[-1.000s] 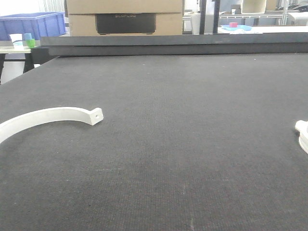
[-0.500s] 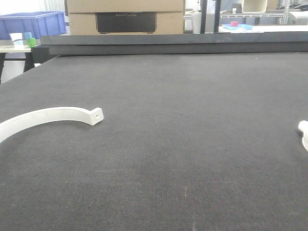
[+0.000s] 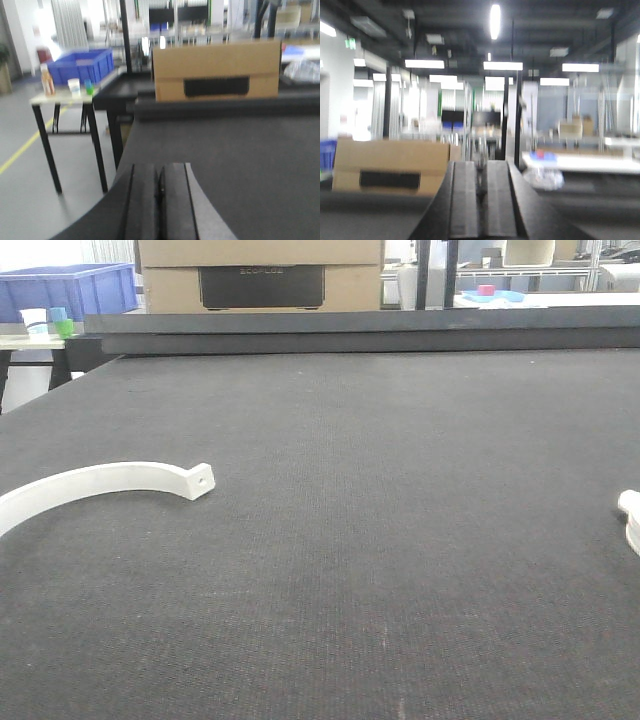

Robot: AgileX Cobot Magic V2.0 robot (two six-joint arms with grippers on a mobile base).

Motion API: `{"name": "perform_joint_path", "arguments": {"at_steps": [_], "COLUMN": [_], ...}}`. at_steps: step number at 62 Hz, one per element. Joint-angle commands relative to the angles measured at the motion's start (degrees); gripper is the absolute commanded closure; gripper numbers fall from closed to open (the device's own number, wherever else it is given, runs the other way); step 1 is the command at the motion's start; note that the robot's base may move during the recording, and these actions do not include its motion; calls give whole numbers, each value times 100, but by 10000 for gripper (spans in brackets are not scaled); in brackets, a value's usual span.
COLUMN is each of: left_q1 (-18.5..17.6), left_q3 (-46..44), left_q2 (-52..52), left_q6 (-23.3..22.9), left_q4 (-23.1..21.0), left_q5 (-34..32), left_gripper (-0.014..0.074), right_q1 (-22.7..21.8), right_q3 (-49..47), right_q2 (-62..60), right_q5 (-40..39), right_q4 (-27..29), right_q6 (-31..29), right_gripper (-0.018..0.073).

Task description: Grab PVC pipe and place in blue bin

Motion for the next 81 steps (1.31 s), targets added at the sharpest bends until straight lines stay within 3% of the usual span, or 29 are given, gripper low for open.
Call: {"name": "perform_joint_path", "arguments": {"at_steps": [1, 20, 29, 40, 52, 70, 81], "left_q1": [21, 21, 21, 21, 21, 21, 21], "left_q3": [-535, -1333, -1303, -1178, -972, -676, -678], "left_q2": [500, 2046, 2703, 3404, 3876, 3988, 3988], "left_q6": [-2, -2, -2, -2, -2, -2, -2], "left_q4": [-153, -1204, -1408, -1429, -1452, -1452, -1467], "left_q5": [682, 2376, 2665, 2713, 2858, 2761, 2773], "left_gripper": [707, 707, 707, 707, 707, 707, 707], "right_q1": [-16, -16, -16, -16, -16, -16, -16], "right_q3": [-431, -1510, -1667, -1646, -1646, -1646, -1646], "right_q2": [424, 2459, 3474, 4339, 4880, 5250, 5611], "right_q5": [979, 3642, 4610, 4778, 4851, 4460, 4666], "right_q4": [36, 36, 46, 85, 497, 1041, 1207], "right_q6": [-13, -13, -13, -13, -13, -13, -13], "right_gripper": [727, 727, 727, 727, 727, 727, 727]}}
